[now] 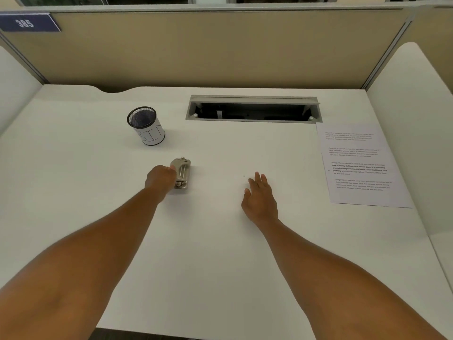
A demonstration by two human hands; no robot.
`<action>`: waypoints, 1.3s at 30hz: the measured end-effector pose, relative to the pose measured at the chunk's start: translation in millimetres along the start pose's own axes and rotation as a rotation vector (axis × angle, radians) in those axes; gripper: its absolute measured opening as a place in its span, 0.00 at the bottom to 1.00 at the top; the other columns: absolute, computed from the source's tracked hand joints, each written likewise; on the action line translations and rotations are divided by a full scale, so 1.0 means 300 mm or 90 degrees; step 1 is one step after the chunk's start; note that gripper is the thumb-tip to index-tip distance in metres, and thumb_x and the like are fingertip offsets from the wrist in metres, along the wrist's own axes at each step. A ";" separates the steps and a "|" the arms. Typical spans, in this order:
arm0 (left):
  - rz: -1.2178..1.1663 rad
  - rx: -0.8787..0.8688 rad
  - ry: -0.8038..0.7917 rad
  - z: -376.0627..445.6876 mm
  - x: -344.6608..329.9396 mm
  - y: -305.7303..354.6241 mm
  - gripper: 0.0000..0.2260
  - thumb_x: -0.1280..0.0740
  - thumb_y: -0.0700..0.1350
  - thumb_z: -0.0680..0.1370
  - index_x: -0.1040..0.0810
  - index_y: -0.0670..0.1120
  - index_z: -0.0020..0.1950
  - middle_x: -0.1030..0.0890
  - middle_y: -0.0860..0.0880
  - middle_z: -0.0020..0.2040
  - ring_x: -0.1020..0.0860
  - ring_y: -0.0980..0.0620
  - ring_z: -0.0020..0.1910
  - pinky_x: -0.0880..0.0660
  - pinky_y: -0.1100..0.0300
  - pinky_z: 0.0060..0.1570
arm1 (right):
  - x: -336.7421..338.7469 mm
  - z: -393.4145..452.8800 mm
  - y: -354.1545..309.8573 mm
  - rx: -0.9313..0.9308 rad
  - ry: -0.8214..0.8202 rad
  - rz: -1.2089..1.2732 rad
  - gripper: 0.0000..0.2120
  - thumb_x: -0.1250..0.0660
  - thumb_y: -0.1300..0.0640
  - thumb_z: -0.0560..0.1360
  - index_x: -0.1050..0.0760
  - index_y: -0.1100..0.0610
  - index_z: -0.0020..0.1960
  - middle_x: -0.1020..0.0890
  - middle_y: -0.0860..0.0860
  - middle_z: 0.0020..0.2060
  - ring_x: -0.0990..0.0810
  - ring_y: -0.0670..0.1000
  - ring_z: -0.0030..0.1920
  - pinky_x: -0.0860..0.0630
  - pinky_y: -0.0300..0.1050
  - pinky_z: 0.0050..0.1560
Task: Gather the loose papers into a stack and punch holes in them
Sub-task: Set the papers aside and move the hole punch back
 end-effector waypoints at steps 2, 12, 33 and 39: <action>0.006 0.004 0.002 0.026 0.025 -0.030 0.19 0.43 0.52 0.81 0.21 0.39 0.53 0.19 0.39 0.53 0.23 0.40 0.48 0.29 0.54 0.46 | -0.007 0.004 -0.001 -0.006 0.007 0.003 0.20 0.48 0.57 0.81 0.35 0.58 0.72 0.43 0.52 0.78 0.49 0.53 0.78 0.39 0.53 0.73; -0.003 0.066 0.006 0.089 0.098 -0.155 0.18 0.42 0.51 0.81 0.22 0.38 0.56 0.20 0.39 0.52 0.25 0.41 0.47 0.30 0.54 0.44 | -0.045 0.025 -0.010 -0.059 0.021 0.007 0.20 0.50 0.58 0.81 0.36 0.56 0.73 0.42 0.49 0.78 0.49 0.51 0.78 0.37 0.51 0.71; -0.103 -0.149 0.256 -0.022 -0.006 0.004 0.10 0.32 0.49 0.76 0.24 0.50 0.55 0.23 0.48 0.55 0.27 0.45 0.58 0.29 0.51 0.54 | -0.011 0.120 -0.007 -0.075 0.109 0.075 0.12 0.37 0.61 0.77 0.22 0.62 0.59 0.24 0.54 0.56 0.30 0.56 0.61 0.27 0.49 0.56; -0.138 -0.217 0.073 -0.108 -0.146 0.101 0.05 0.32 0.49 0.76 0.22 0.53 0.51 0.21 0.54 0.48 0.22 0.52 0.49 0.29 0.57 0.47 | -0.021 0.154 -0.016 -0.116 0.113 0.191 0.08 0.33 0.63 0.74 0.21 0.61 0.53 0.25 0.54 0.52 0.29 0.54 0.59 0.29 0.43 0.52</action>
Point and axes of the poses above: each hand's wrist, its own z-axis towards the middle knuckle, its own x-axis out of the back of the hand, y = z × x, the point moved 1 cm from there along z, towards the middle knuckle
